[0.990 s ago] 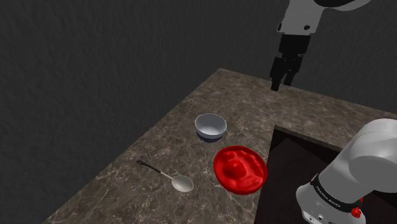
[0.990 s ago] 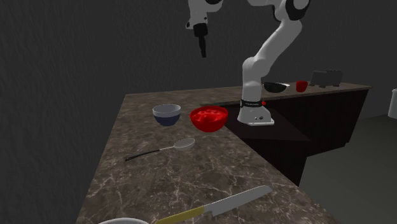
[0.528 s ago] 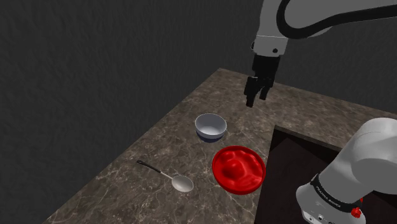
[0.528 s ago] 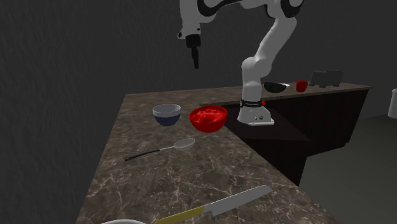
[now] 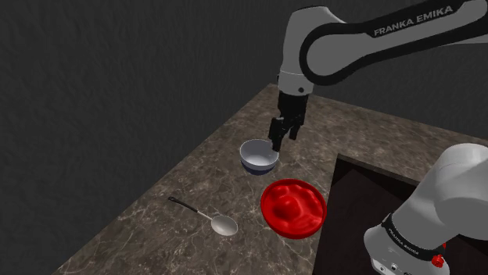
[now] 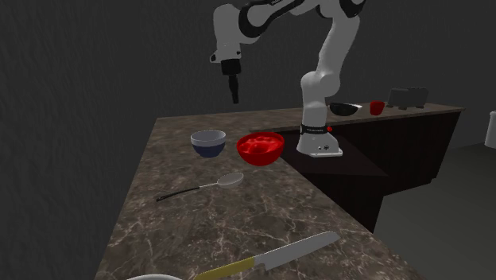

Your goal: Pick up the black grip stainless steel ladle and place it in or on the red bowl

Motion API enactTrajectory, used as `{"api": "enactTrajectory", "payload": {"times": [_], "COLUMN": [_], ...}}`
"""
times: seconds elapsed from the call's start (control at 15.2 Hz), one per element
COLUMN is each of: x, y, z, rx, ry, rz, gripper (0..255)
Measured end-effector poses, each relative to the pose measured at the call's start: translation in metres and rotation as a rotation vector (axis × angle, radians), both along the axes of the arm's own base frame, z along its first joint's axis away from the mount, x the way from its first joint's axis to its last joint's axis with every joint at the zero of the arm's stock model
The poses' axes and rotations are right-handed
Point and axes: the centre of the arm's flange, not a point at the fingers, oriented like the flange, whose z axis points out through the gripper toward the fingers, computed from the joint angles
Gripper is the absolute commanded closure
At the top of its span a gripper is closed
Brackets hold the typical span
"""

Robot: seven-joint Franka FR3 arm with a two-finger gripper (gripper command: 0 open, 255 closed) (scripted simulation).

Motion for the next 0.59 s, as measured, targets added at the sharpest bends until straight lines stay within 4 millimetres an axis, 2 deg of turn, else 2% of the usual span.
{"api": "enactTrajectory", "payload": {"times": [0.59], "x": [0.028], "y": [0.091], "z": [-0.073], "rx": [0.009], "ry": [-0.029], "rz": [0.089], "gripper": [0]}}
